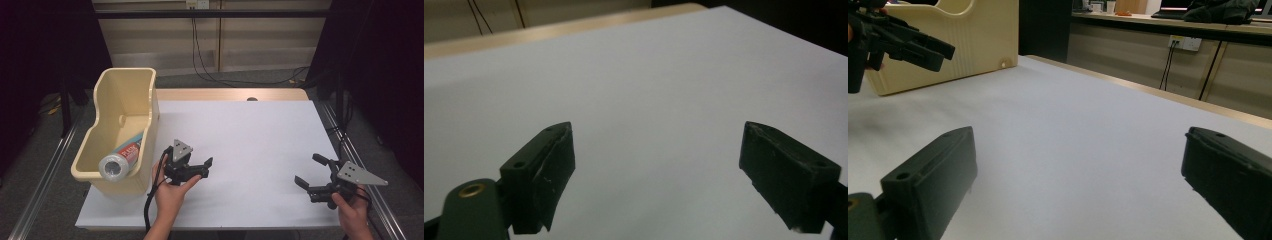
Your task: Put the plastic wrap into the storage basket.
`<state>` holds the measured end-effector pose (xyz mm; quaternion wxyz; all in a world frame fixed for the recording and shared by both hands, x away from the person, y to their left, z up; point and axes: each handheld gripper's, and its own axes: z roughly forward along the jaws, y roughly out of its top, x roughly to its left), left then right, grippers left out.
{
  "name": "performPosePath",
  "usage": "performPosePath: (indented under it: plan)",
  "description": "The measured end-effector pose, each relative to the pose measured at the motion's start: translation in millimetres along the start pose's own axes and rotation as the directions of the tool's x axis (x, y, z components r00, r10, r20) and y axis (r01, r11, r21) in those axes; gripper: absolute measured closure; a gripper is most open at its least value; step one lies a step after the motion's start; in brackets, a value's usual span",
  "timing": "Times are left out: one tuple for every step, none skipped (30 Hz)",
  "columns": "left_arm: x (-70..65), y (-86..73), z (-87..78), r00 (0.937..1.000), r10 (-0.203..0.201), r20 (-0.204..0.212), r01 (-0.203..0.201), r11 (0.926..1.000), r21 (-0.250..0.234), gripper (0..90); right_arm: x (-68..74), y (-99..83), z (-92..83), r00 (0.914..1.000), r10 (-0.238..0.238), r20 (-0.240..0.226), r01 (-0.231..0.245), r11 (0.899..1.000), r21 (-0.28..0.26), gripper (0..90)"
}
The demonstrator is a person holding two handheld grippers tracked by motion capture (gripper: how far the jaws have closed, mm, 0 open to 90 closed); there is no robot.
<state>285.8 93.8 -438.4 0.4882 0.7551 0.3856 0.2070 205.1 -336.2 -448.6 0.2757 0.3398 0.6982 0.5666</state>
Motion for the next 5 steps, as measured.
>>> performPosePath:
  plan:
    - [0.4, -2.4, 0.1, 0.9999, -0.01, 0.01, 0.01, 1.0, 0.001, 14.2, 0.1, -0.1, 0.0, 1.0, 0.002, 0.0, -0.002, 1.0, 0.001, 0.9]
    - [0.7, -4.0, 0.2, 1.0, -0.006, 0.008, 0.006, 1.0, 0.0, 14.2, 0.2, -0.1, 0.2, 1.0, 0.003, 0.0, -0.003, 1.0, 0.0, 0.9]
    - [0.4, -6.2, -0.1, 1.0, -0.001, 0.005, 0.001, 1.0, -0.006, 14.2, 0.3, -0.1, 0.3, 1.0, 0.003, 0.0, -0.003, 1.0, 0.001, 0.9]
    - [0.6, -7.5, -0.3, 1.0, 0.002, 0.009, -0.002, 0.9999, -0.012, 14.2, 0.3, -0.2, 0.5, 1.0, 0.002, 0.0, -0.002, 1.0, 0.002, 0.9]
    - [0.4, -8.4, -0.3, 1.0, 0.002, 0.007, -0.002, 0.9999, -0.014, 14.2, 0.5, -0.2, 0.7, 1.0, 0.001, -0.001, -0.001, 1.0, 0.002, 0.9]
